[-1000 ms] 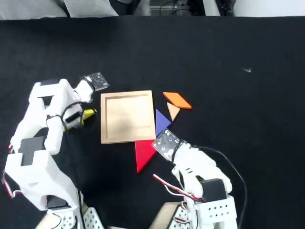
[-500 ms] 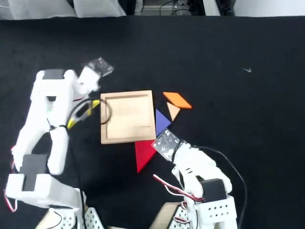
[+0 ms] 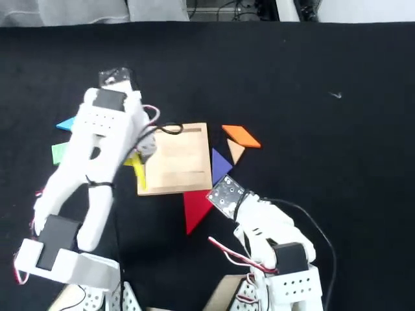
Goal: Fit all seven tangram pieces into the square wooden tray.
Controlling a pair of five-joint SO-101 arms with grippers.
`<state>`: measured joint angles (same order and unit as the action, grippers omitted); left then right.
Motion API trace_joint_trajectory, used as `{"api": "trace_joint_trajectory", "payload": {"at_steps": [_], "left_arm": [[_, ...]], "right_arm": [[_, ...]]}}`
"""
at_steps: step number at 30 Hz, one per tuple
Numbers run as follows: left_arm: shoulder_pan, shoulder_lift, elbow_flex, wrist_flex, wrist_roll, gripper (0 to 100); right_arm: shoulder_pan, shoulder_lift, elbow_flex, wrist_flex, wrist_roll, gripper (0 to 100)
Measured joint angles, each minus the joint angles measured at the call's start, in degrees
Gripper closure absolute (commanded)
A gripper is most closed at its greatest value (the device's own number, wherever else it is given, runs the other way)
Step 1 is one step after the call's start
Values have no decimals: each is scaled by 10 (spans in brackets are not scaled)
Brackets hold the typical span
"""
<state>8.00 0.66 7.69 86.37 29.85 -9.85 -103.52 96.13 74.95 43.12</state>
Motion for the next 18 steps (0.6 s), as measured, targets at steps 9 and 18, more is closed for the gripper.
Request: {"api": "trace_joint_trajectory", "payload": {"at_steps": [9,18], "left_arm": [[33,0,173,-262,-15,970],[33,0,220,-364,-146,970]], "right_arm": [[0,0,0,0,0,987],[0,0,0,0,0,987]]}}
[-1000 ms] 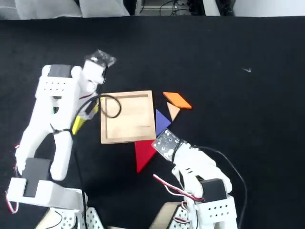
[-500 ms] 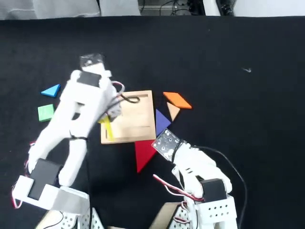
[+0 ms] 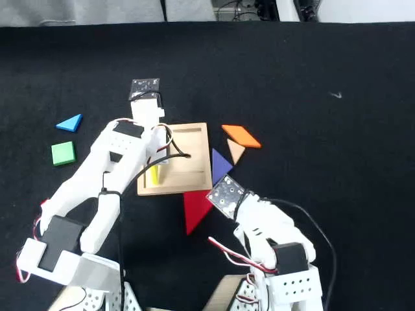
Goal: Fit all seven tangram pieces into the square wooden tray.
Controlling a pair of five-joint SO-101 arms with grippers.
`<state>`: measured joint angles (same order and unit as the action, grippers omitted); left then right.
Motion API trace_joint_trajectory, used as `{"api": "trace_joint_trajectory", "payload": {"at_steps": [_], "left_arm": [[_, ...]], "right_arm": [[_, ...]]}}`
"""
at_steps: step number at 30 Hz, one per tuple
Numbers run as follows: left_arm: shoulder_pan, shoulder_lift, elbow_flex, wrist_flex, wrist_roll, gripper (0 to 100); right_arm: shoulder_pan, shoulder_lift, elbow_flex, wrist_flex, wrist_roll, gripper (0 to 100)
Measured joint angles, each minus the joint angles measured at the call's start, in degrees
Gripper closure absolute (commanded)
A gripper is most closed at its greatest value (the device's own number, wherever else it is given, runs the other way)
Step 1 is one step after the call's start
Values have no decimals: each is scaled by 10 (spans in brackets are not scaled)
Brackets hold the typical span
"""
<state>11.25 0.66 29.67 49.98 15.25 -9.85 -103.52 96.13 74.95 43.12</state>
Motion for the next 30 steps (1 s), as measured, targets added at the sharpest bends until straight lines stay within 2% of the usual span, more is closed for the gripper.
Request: {"api": "trace_joint_trajectory", "payload": {"at_steps": [7,21,27,30], "left_arm": [[-31,0,0,-5,-15,970],[-35,51,0,-5,-16,964],[-35,51,0,11,-13,770],[-38,50,-4,35,-4,745]], "right_arm": [[0,0,0,0,0,987],[0,0,0,0,0,987],[0,0,0,0,0,987],[0,0,0,0,0,987]]}}
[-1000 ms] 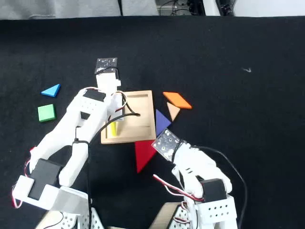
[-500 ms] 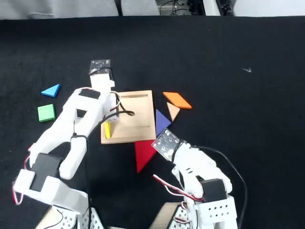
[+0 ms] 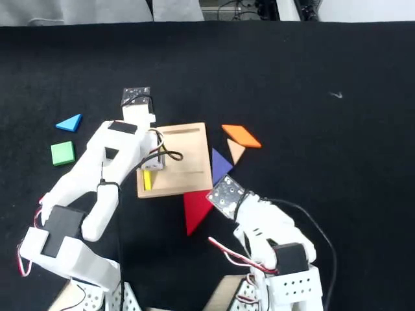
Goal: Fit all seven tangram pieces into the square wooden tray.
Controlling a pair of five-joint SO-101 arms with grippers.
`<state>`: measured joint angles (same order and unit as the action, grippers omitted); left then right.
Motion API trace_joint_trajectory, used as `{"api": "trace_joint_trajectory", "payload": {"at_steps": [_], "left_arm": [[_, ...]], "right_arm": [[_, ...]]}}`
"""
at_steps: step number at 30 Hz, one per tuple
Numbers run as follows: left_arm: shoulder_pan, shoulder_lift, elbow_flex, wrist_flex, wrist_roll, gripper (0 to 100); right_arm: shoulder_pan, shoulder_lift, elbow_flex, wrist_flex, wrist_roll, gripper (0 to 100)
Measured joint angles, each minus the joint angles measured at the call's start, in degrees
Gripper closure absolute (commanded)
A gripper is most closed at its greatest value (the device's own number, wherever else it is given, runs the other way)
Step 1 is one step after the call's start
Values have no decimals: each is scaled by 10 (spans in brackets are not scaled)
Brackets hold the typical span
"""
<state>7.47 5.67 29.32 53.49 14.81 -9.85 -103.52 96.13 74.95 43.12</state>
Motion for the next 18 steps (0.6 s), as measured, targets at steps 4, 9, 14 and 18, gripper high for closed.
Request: {"api": "trace_joint_trajectory", "payload": {"at_steps": [4,9,14,18], "left_arm": [[-4,-28,-5,17,0,758],[-4,-90,-5,18,0,758],[32,-107,-5,16,0,758],[57,-98,-5,6,0,758]], "right_arm": [[0,0,0,0,0,987],[0,0,0,0,0,987],[0,0,0,0,0,987],[0,0,0,0,0,987]]}}
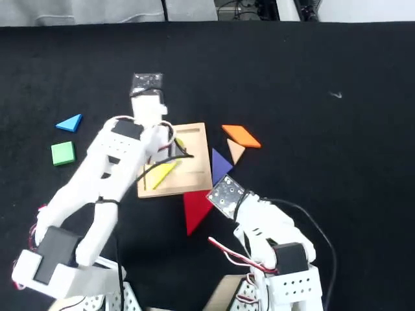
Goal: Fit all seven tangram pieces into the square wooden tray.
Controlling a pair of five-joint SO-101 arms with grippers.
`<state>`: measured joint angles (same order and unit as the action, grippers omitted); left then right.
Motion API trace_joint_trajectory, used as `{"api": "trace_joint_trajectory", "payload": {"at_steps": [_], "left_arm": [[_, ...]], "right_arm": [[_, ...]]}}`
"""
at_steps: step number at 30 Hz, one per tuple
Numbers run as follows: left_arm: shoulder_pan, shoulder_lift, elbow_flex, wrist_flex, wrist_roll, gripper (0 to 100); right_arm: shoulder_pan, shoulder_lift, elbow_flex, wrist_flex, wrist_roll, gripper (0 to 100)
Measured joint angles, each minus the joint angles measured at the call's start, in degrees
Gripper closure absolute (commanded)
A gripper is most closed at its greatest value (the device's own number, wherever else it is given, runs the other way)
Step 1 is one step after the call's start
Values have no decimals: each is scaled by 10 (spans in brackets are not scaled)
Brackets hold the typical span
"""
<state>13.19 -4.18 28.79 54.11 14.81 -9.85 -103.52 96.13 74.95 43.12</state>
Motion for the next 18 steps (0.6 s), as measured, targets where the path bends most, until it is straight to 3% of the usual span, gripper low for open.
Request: {"api": "trace_joint_trajectory", "payload": {"at_steps": [6,9,14,18], "left_arm": [[20,-2,0,-5,0,758],[37,-7,6,-58,0,767],[60,53,25,-184,0,962],[55,115,15,-209,0,942]], "right_arm": [[0,0,0,0,0,987],[0,0,0,0,0,987],[0,0,0,0,0,987],[0,0,0,0,0,987]]}}
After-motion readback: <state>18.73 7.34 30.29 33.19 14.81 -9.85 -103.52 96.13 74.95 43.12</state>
